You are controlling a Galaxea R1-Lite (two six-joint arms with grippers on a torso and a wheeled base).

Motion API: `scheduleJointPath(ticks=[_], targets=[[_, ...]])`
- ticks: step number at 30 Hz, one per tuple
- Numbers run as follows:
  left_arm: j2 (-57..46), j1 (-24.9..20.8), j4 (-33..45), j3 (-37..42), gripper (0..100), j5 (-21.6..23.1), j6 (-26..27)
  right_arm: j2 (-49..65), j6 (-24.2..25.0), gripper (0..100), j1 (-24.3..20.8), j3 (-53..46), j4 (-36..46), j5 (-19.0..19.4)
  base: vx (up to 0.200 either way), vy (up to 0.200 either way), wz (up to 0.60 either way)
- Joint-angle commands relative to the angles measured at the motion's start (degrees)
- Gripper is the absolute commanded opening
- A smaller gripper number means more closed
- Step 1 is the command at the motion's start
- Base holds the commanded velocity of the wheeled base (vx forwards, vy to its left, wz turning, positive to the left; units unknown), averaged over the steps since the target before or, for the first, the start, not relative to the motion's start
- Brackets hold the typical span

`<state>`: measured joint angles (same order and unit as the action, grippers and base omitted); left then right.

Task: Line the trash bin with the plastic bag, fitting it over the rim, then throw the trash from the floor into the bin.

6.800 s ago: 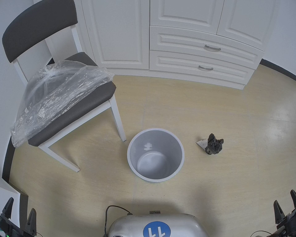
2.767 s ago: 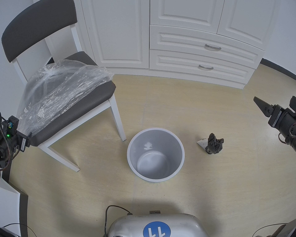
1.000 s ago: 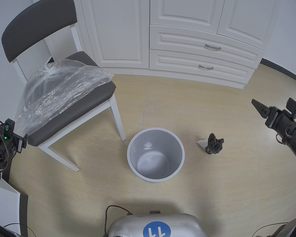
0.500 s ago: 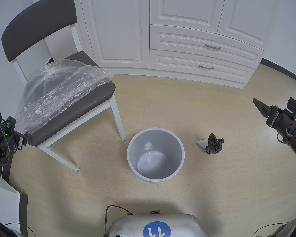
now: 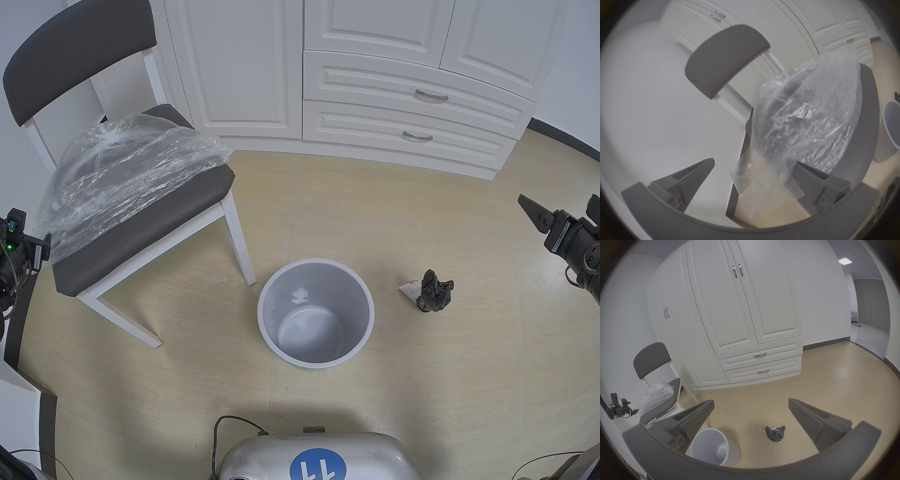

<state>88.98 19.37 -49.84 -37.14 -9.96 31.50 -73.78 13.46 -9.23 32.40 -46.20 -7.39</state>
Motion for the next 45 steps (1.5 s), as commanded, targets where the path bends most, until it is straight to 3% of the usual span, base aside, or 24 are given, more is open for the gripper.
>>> scheduleJointPath(ticks=[1,13,18,23,30,45], targets=[[1.11,-0.83,-3.34,2.16,100,-0.15,-1.0,0.21,-0.01,100,0.0,0.03,-0.03,-0.08,0.0,0.0,0.0],[7.88,-1.44,-14.68,5.24,100,0.56,-0.48,0.92,-0.01,100,-0.18,-0.15,-0.03,0.0,0.0,0.0,0.0],[8.23,-2.41,-15.56,5.59,100,0.29,-0.3,0.65,-0.01,100,-0.18,0.03,-0.03,0.0,0.0,0.0,0.0],[8.67,-2.14,-16.52,5.24,100,0.2,2.95,0.83,0.08,100,-0.18,0.12,-0.03,0.0,0.0,0.0,0.0],[9.28,-2.94,-24.61,5.68,100,-0.06,8.23,0.48,0.16,100,-0.18,0.2,-0.12,0.0,0.0,0.0,0.0],[14.2,-3.29,-37.18,5.06,100,-0.15,8.75,0.92,0.25,100,-0.18,0.38,-0.12,0.0,0.0,0.0,0.0]])
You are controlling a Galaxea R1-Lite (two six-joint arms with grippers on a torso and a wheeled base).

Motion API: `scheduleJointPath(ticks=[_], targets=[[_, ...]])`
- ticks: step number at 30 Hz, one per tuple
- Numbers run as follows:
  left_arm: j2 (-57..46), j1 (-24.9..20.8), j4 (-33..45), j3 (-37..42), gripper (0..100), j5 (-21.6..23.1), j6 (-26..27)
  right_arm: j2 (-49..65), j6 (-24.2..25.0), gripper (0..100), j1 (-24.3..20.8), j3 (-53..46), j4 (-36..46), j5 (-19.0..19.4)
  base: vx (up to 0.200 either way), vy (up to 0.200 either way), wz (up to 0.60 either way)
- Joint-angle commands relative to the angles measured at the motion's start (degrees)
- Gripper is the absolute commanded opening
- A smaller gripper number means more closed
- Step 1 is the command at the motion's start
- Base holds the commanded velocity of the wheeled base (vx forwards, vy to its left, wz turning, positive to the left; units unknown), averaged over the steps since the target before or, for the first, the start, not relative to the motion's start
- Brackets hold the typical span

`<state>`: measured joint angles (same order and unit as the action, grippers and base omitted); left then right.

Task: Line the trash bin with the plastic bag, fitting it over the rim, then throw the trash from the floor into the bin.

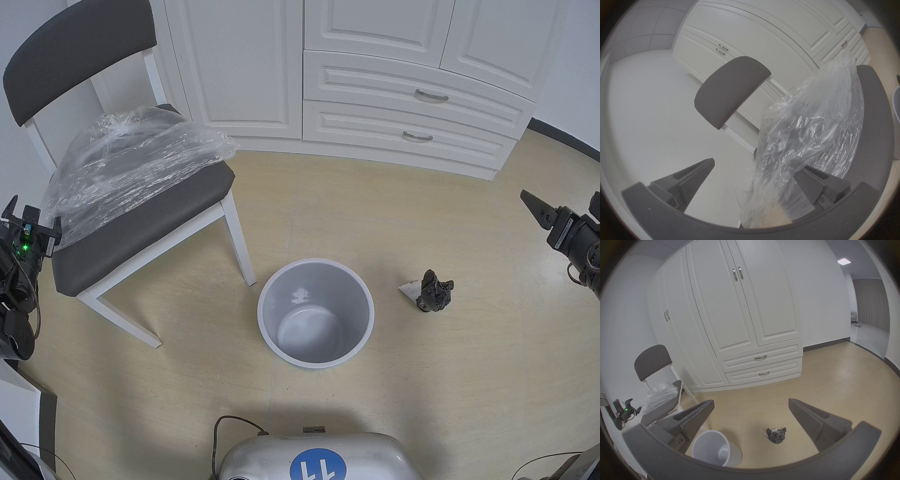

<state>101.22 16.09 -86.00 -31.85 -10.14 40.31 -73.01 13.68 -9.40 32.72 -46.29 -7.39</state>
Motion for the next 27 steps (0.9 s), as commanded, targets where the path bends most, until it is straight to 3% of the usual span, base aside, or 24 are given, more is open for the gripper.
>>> scheduleJointPath(ticks=[1,18,19,27], targets=[[2.23,-0.01,-1.18,-0.31,100,0.04,-0.15,0.15,0.03,100,-0.01,0.06,-0.03,0.0,0.0,0.0,0.0],[1.61,-0.01,-1.71,-0.75,100,0.3,-0.5,0.32,0.12,100,-0.01,0.06,-0.91,0.0,0.0,0.0,0.0],[1.61,-0.01,-1.71,-0.75,0,0.3,-0.5,0.32,0.12,100,-0.01,0.06,-0.91,0.0,0.0,0.0,0.0],[1.97,-0.1,-1.71,-0.58,0,0.12,-0.94,0.24,-0.05,100,-0.53,-0.11,-0.91,0.0,0.0,0.0,0.0]])
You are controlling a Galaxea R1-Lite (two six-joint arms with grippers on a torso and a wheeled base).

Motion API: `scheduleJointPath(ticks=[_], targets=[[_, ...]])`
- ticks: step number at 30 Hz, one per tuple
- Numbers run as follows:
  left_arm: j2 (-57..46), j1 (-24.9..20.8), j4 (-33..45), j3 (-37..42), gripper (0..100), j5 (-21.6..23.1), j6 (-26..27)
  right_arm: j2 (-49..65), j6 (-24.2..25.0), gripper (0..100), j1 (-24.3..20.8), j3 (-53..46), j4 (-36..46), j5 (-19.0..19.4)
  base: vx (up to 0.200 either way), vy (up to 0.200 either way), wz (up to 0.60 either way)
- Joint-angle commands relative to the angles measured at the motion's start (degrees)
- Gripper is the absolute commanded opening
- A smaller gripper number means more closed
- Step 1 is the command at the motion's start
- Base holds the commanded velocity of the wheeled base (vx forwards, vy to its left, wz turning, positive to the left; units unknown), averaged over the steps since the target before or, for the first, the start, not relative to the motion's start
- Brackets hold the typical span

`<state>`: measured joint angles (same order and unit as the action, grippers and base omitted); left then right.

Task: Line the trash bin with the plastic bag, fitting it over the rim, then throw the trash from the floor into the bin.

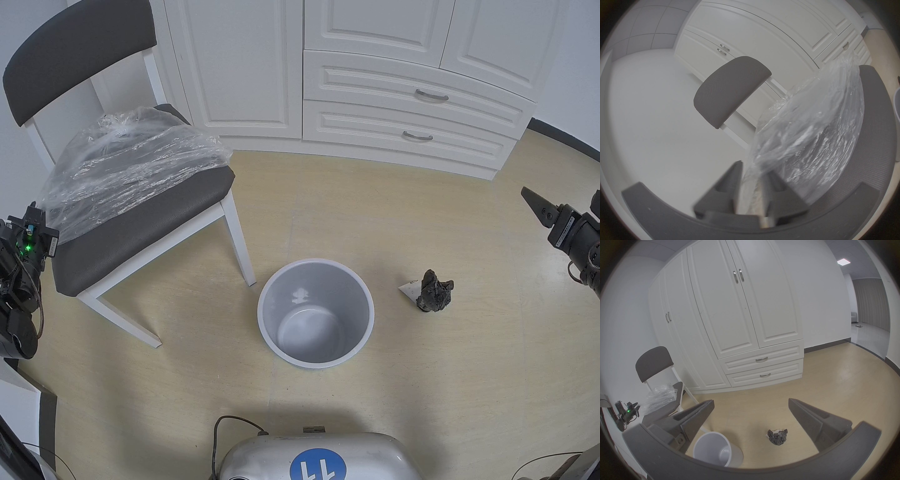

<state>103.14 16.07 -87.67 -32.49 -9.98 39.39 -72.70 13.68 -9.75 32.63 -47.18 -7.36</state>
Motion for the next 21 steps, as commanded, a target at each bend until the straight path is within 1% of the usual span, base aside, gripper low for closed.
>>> scheduleJointPath(ticks=[1,6,11,12,13,14,16,18,19,21], targets=[[-0.14,-0.07,-0.04,0.14,0,-0.04,-0.01,-0.16,-0.05,100,-0.18,0.06,-0.02,-0.02,0.0,0.0,0.0],[-0.66,-0.6,-0.04,0.58,0,0.23,-0.1,-0.07,-0.23,100,-0.53,0.15,-0.02,-0.11,0.0,0.0,0.0],[-2.69,-3.5,-0.04,1.55,0,0.4,-4.85,0.11,-0.67,100,-7.03,1.12,-0.02,-1.16,0.0,0.0,0.0],[-3.21,-4.73,-0.04,1.55,0,0.49,-6.43,-0.42,-1.02,100,-9.06,2.17,0.07,-1.43,0.0,0.0,0.0],[-3.21,-4.73,-0.04,1.55,0,0.49,-6.43,-0.42,-1.02,100,-9.06,2.17,0.07,-1.43,0.0,0.0,0.0],[-3.83,-6.66,-0.04,1.64,0,0.93,-8.8,-1.3,-2.16,100,-11.87,3.66,0.24,-2.22,0.0,0.0,0.0],[-4.79,-9.91,-0.04,2.34,0,1.81,-12.93,-3.14,-4.1,100,-15.03,4.1,-0.02,-4.77,0.0,0.0,0.0],[-4.88,-12.29,-0.04,2.17,0,1.81,-15.57,-3.94,-4.36,100,-16.53,3.58,-0.11,-6.44,0.0,0.0,0.0],[-4.88,-14.66,-0.04,1.64,0,1.9,-17.68,-4.81,-4.36,100,-17.49,3.31,-0.02,-6.96,0.0,0.0,0.0],[-4.79,-18.0,-0.04,1.02,0,1.9,-20.58,-6.31,-4.36,100,-18.55,3.05,-0.11,-7.4,0.0,0.0,0.0]])
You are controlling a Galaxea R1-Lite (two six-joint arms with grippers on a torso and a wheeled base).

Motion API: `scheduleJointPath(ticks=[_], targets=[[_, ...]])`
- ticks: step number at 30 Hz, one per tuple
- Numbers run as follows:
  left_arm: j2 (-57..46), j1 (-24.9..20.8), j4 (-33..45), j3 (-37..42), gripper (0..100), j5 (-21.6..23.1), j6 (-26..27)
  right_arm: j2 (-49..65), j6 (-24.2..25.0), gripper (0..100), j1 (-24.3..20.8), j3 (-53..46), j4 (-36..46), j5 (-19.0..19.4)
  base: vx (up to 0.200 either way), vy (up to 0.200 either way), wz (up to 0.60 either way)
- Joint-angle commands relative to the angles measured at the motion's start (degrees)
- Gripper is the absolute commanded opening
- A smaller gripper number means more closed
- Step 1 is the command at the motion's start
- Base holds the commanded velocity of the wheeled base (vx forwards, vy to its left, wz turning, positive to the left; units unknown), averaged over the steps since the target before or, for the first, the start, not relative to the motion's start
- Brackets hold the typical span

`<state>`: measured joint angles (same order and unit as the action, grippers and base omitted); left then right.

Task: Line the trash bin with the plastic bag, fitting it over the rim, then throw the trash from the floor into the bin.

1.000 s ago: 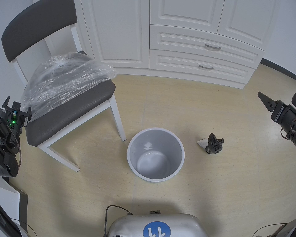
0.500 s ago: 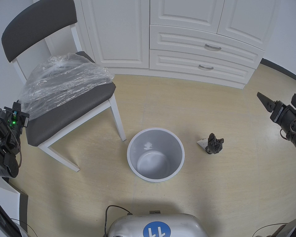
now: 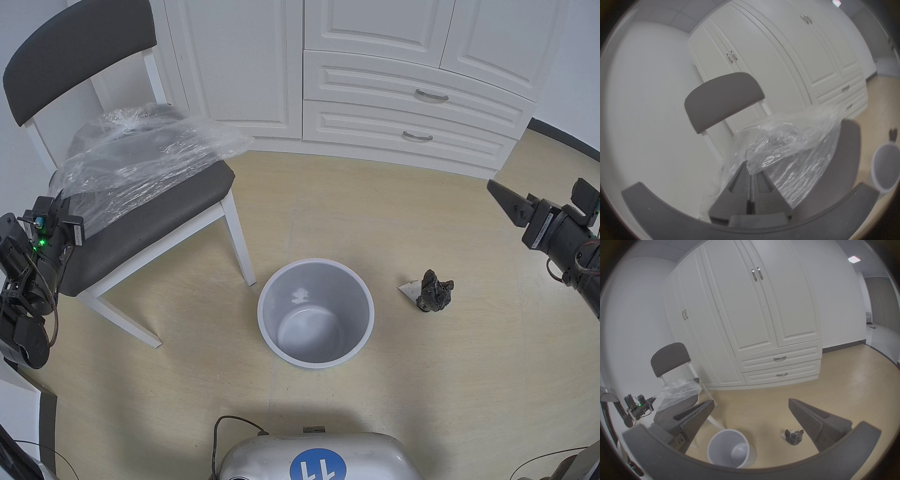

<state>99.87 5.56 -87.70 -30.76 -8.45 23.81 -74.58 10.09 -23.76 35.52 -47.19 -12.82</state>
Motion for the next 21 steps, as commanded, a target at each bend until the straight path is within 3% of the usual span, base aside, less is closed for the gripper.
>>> scheduleJointPath(ticks=[1,2,3,8,15,21], targets=[[-1.52,-7.49,-0.02,-0.71,0,0.36,-5.0,-4.43,-0.78,100,-4.54,0.16,-0.1,-1.94,0.0,0.0,0.0],[-1.52,-7.49,-0.02,-0.71,0,0.36,-5.0,-4.43,-0.78,100,-4.54,0.16,-0.1,-1.94,0.0,0.0,0.0],[-0.99,-12.24,-0.02,-1.5,0,0.36,-9.13,-6.45,-0.6,100,-4.72,-0.1,-1.06,-2.03,0.0,0.0,0.0],[2.62,-21.12,-0.02,-5.54,0,-1.92,-16.51,-10.94,-1.04,100,-5.07,-1.86,-5.72,-1.94,0.0,0.0,0.0],[5.34,-25.86,-0.02,-10.64,0,-8.69,-17.3,-14.8,-1.74,100,-12.28,-2.48,-8.53,-3.35,0.0,0.0,0.0],[3.05,-28.76,-0.02,-11.96,0,-10.18,-18.71,-17.35,-1.57,100,-17.2,-3.62,-10.03,-4.14,0.0,0.0,0.0]])
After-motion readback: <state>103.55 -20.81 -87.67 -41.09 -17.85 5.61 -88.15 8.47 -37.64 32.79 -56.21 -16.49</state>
